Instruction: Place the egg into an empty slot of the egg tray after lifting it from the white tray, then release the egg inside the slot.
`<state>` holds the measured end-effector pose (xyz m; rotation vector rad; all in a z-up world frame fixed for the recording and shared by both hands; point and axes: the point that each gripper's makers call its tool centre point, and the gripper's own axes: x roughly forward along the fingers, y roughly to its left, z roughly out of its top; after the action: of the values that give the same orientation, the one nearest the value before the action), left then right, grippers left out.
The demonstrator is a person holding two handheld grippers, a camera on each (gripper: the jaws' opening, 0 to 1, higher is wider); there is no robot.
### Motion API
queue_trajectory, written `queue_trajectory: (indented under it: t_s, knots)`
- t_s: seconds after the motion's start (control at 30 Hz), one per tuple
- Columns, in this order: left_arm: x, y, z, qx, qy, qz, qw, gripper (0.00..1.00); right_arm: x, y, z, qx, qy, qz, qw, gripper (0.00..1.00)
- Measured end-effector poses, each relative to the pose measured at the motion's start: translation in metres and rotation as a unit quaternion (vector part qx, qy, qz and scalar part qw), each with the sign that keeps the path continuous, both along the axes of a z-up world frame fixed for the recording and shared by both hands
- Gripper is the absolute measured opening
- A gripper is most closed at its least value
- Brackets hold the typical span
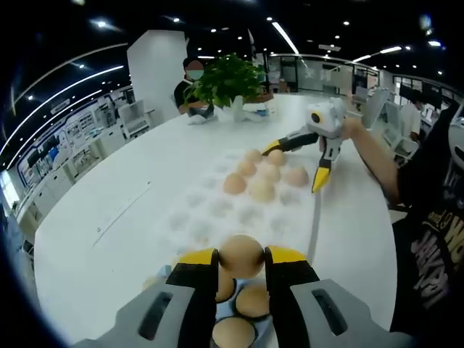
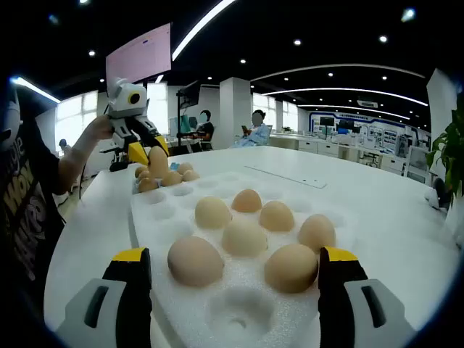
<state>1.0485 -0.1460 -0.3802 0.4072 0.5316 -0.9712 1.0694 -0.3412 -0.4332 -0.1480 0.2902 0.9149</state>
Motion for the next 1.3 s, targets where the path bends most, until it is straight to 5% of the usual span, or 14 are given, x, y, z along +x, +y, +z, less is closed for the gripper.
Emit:
queue_trajectory:
  t_s: [0.87,1.3]
  knots:
    - [0.017,0.101,-0.002,0.015,-0.003,0.107,0.9941,0.25,0.001,-0.001,0.001,0.002,-0.002,0.001,1.0,1.0]
    - [0.022,0.123,-0.02,0.021,0.018,0.134,0.9905,0.25,-0.001,0.001,0.0,0.002,-0.002,0.0,1.0,1.0]
